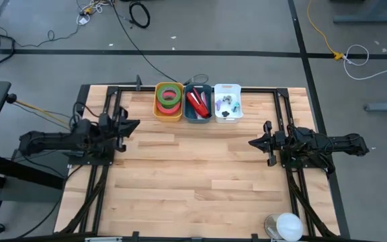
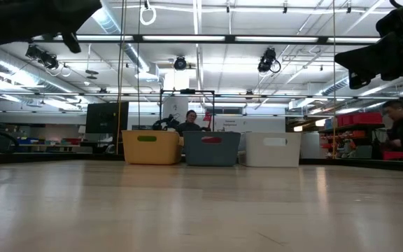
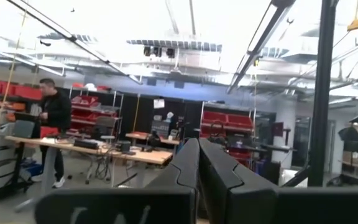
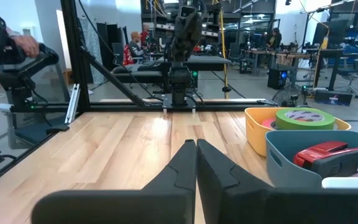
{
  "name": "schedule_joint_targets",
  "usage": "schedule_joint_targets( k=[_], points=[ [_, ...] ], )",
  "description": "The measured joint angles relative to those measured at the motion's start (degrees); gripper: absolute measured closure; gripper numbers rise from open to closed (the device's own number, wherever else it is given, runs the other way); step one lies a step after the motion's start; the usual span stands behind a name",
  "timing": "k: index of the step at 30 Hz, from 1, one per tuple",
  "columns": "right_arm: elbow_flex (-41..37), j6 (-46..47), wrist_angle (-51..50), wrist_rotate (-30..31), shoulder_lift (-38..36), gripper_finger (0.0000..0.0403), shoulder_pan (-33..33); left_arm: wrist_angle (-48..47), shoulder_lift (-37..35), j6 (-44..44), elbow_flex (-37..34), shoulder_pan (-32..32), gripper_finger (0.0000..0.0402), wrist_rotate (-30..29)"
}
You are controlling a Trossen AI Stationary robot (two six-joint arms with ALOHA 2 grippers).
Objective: Pick and place Stapler, Stapler remover, tape
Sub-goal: Return to Home Position
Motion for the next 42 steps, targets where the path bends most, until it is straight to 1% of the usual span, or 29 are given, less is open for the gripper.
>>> schedule_joint_targets(
  k=[4,7,15,18,21,31,35,42],
  points=[
    [0.0,0.0,0.0,0.0,0.0,0.0387,0.0,-0.3,-5.0,0.0,-2.9,0.0,0.039,0.1],
    [0.0,0.0,0.0,0.0,0.0,0.0387,0.0,-1.4,-7.7,-0.1,-4.3,0.0,0.039,1.5],
    [0.0,0.0,0.0,0.0,0.0,0.0387,0.0,-13.6,-13.3,-0.1,-4.3,0.0,0.039,8.1],
    [0.0,0.0,0.0,0.0,0.0,0.0387,0.0,-16.7,-13.2,-0.7,-4.3,-0.1,0.039,9.7],
    [0.0,0.0,0.0,0.0,0.0,0.0387,0.0,-20.2,-13.2,-2.6,-4.3,-0.5,0.039,9.7],
    [0.0,0.0,0.0,0.0,0.0,0.0387,0.0,-27.8,-13.2,-2.8,-4.3,-1.7,0.039,10.7],
    [0.0,0.0,0.0,0.0,0.0,0.0387,0.0,-30.6,-13.2,-3.0,-4.3,-1.7,0.039,10.9],
    [0.0,0.0,0.0,0.0,0.0,0.0387,0.0,-32.8,-13.2,-2.6,-4.3,-1.7,0.039,10.8]
  ],
)
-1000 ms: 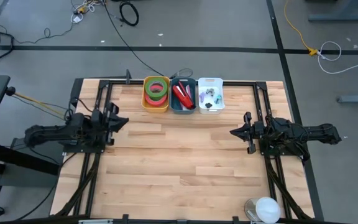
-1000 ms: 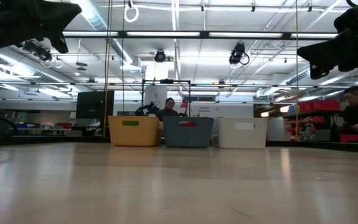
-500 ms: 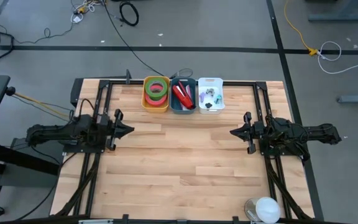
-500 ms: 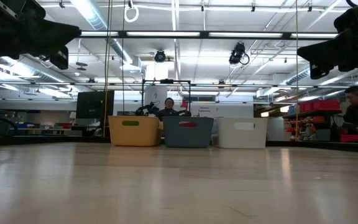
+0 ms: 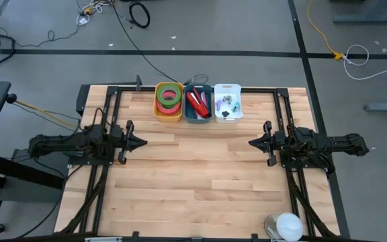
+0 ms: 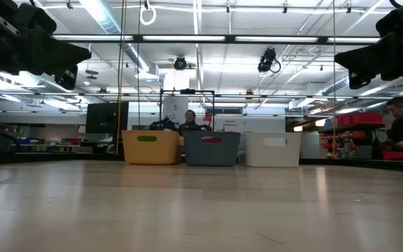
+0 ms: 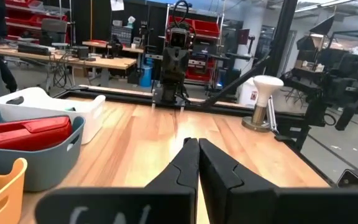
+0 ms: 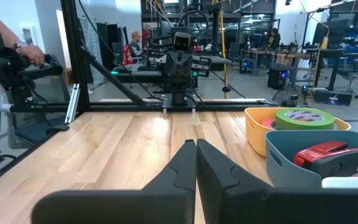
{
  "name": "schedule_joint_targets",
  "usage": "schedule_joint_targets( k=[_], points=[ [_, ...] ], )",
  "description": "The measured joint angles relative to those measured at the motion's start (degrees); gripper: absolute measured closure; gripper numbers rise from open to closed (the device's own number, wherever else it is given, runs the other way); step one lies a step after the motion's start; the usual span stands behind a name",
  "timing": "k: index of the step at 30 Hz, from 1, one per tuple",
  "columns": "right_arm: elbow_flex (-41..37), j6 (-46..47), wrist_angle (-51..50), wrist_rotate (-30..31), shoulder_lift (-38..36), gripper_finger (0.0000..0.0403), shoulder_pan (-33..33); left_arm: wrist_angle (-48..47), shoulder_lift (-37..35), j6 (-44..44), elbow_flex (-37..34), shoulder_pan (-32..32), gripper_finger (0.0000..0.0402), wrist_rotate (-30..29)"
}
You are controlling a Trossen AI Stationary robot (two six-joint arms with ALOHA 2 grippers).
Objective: Pick and place Stapler, Stapler remover, tape
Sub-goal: Return to Home Position
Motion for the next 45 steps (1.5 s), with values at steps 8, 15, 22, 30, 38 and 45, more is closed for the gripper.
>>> schedule_joint_targets(
  k=[8,15,22,30,38,45],
  points=[
    [0.0,0.0,0.0,0.0,0.0,0.0387,0.0,0.8,0.6,0.0,-0.1,0.1,0.039,0.0],
    [0.0,0.0,0.0,0.0,0.0,0.0387,0.0,1.2,0.6,0.0,-0.1,0.1,0.039,0.0],
    [0.0,0.0,0.0,0.0,0.0,0.0387,0.0,1.5,0.6,0.0,-0.1,0.1,0.039,0.0],
    [0.0,0.0,0.0,0.0,0.0,0.0387,0.0,1.5,0.6,0.0,-0.1,0.1,0.039,0.0],
    [0.0,0.0,0.0,0.0,0.0,0.0387,0.0,1.6,0.6,0.0,-0.1,0.1,0.039,-0.1],
    [0.0,0.0,0.0,0.0,0.0,0.0387,0.0,1.6,0.6,0.0,-0.1,0.1,0.039,-0.1]
  ],
)
